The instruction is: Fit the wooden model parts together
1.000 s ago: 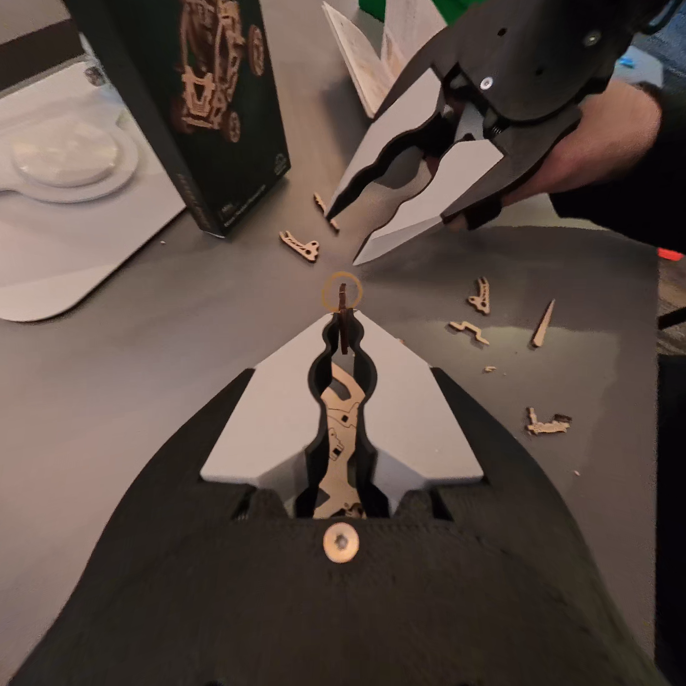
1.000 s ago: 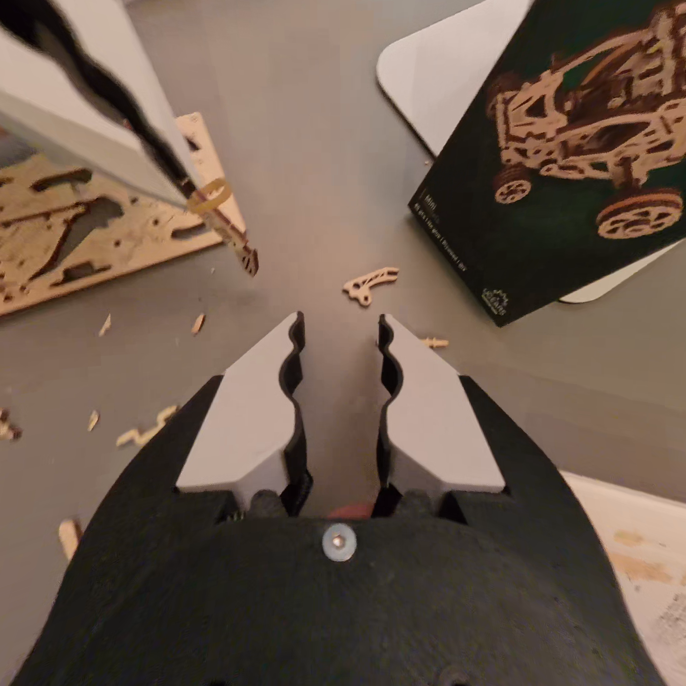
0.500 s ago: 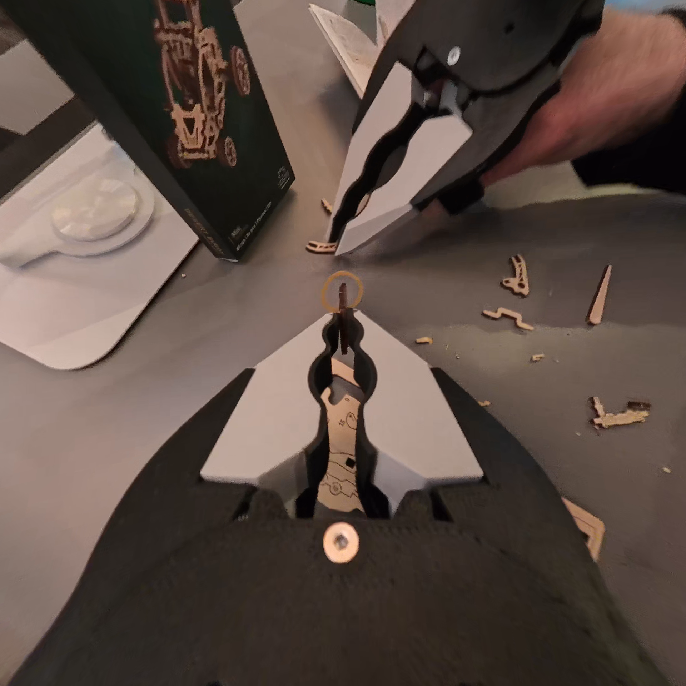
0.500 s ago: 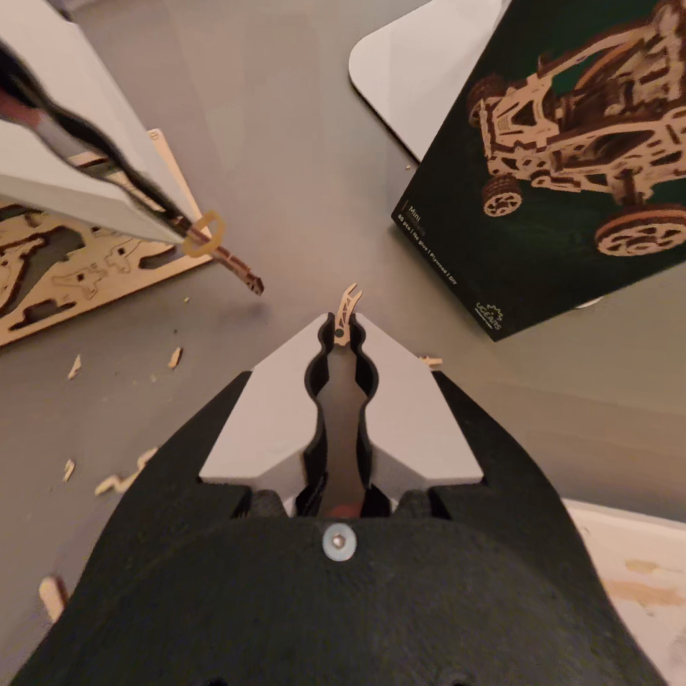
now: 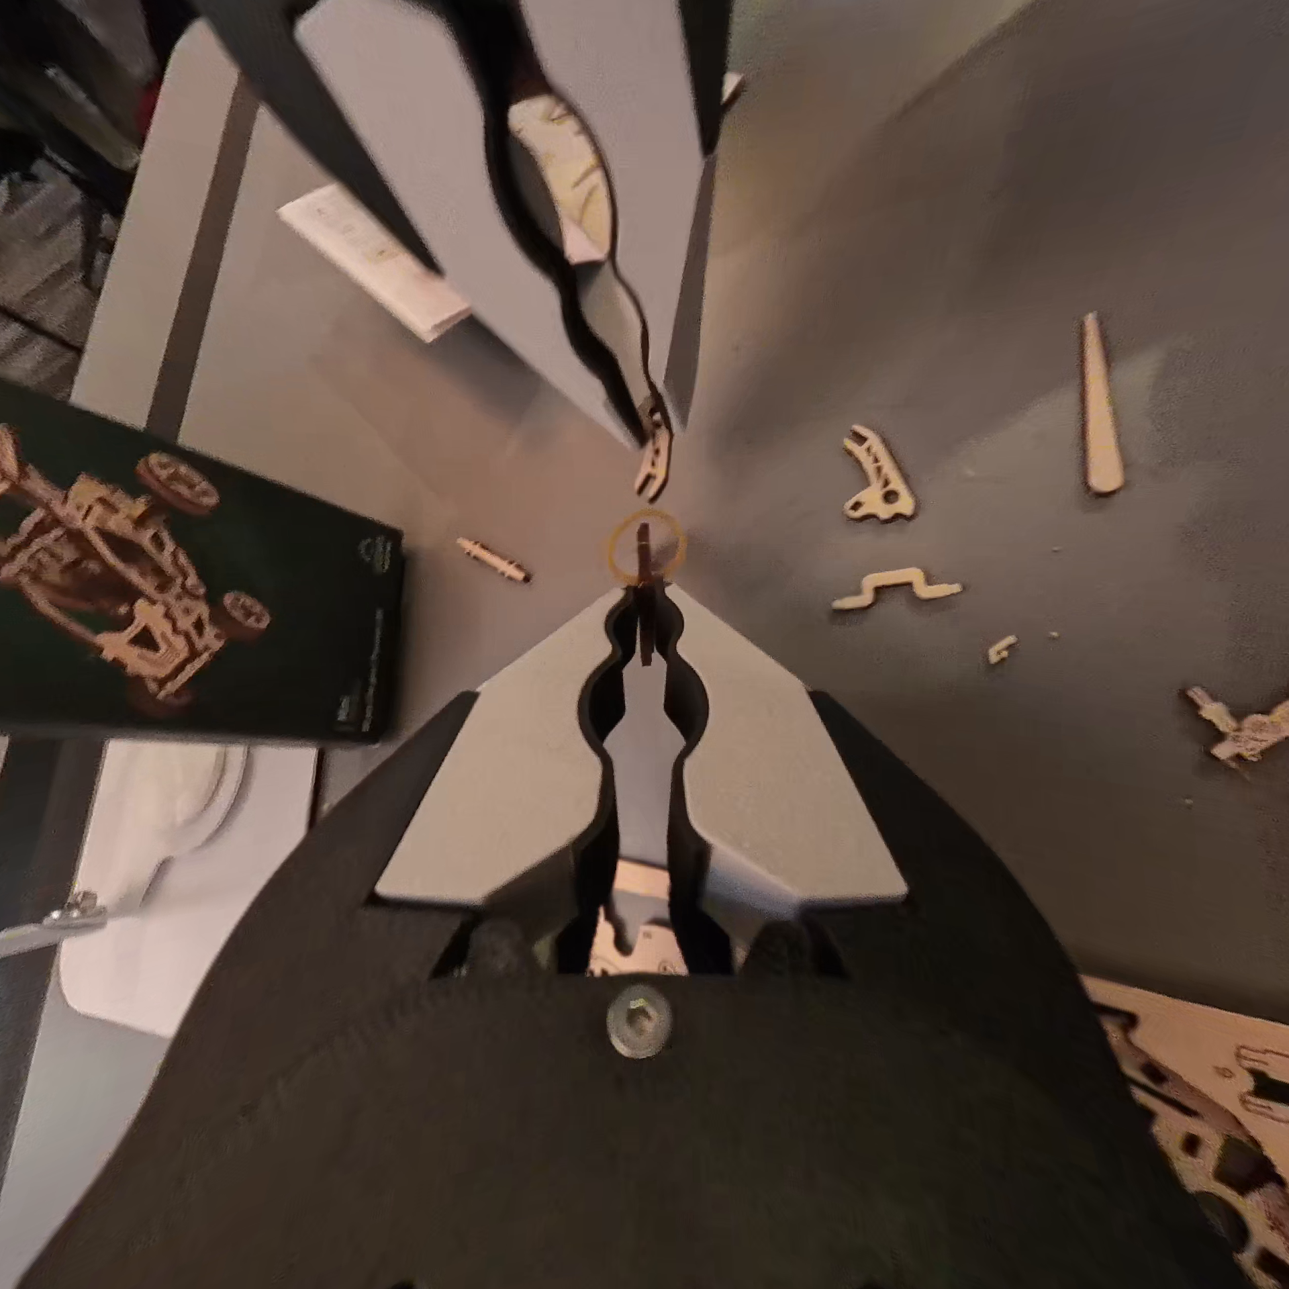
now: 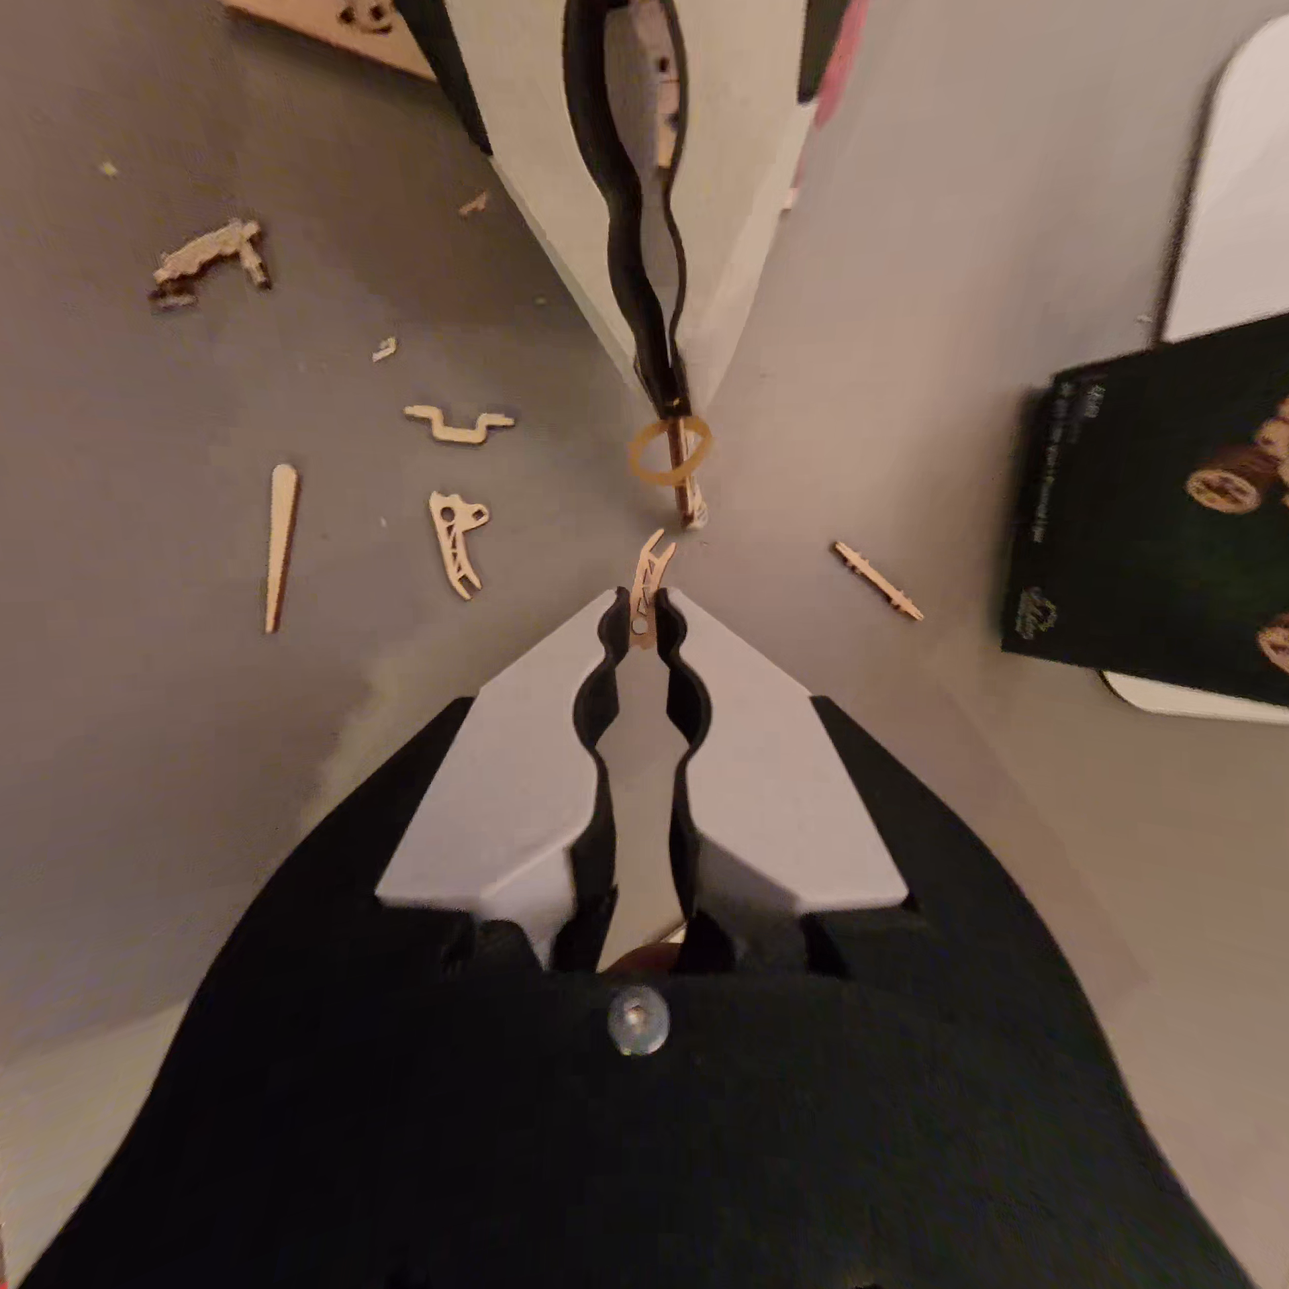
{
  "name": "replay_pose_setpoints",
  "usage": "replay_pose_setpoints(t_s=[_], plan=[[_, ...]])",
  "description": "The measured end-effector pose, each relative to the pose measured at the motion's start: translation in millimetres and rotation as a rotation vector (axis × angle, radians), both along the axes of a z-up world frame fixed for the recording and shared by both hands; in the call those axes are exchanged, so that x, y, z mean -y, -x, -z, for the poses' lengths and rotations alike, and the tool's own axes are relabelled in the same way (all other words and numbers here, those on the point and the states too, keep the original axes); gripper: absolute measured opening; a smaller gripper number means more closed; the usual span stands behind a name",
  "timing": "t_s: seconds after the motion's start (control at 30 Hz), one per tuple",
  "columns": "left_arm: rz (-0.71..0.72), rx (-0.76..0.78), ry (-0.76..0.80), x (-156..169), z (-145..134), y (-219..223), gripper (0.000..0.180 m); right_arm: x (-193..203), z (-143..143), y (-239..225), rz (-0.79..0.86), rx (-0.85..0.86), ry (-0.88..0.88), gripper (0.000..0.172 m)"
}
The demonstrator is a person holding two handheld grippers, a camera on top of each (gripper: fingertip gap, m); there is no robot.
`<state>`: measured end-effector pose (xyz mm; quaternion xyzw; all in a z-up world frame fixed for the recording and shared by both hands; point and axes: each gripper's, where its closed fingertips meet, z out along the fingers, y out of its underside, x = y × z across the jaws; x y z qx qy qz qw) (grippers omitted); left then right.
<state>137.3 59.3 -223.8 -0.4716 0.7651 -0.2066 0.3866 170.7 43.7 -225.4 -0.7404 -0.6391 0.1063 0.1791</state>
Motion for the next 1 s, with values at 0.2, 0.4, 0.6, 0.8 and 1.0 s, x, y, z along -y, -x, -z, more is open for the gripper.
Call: replay_pose_setpoints(t_s=[0.2,0.4,0.6,0.8,1.0], plan=[[0.027,-0.037,0.020,-2.4,2.3,-3.6,0.001,-4.8,7.0,-6.8,-0.125,0.106,0.036,0.005],[0.027,-0.055,0.058,-7.2,5.9,-4.3,0.001,-7.4,9.3,-6.3,-0.226,0.205,0.054,0.004],[0.026,-0.051,0.063,-8.5,6.3,-4.9,0.001,-13.0,5.4,-6.5,-0.265,0.263,0.063,0.005],[0.027,-0.049,0.048,-9.9,3.8,-7.1,0.001,-15.9,5.9,-9.3,-0.300,0.341,0.074,0.004],[0.036,-0.025,0.047,-10.0,-1.2,-7.5,0.001,-18.0,3.5,-9.6,-0.335,0.377,0.079,0.004]])
